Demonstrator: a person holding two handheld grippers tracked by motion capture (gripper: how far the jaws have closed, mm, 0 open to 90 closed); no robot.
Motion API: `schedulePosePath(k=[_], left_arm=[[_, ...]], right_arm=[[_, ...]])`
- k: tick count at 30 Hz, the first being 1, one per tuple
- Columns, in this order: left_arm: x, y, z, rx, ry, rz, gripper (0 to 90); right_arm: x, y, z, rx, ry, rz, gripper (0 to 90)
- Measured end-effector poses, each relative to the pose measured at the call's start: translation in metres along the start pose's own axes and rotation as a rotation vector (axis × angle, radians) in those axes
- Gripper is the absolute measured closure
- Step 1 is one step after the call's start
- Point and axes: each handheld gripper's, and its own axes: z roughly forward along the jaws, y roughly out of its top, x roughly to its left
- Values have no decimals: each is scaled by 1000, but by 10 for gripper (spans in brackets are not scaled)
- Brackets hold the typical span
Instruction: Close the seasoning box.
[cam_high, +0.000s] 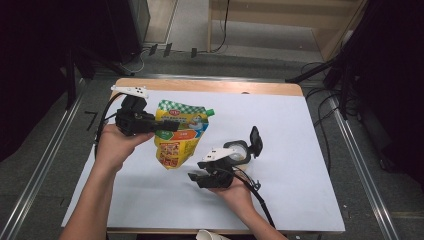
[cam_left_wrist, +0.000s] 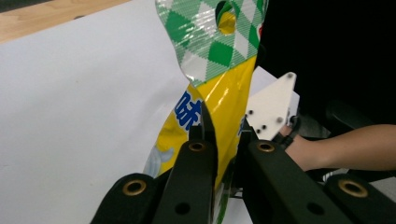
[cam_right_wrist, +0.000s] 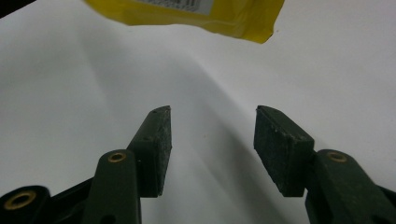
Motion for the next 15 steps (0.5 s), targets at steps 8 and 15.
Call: schedulePosePath(k=[8, 15], left_arm=[[-12, 0, 1, 9, -44, 0, 900], [-23, 1, 4, 11, -76, -1, 900]], right_arm=[[-4, 0, 2, -33, -11, 30, 517], [-5, -1, 4, -52, -12, 45, 553]])
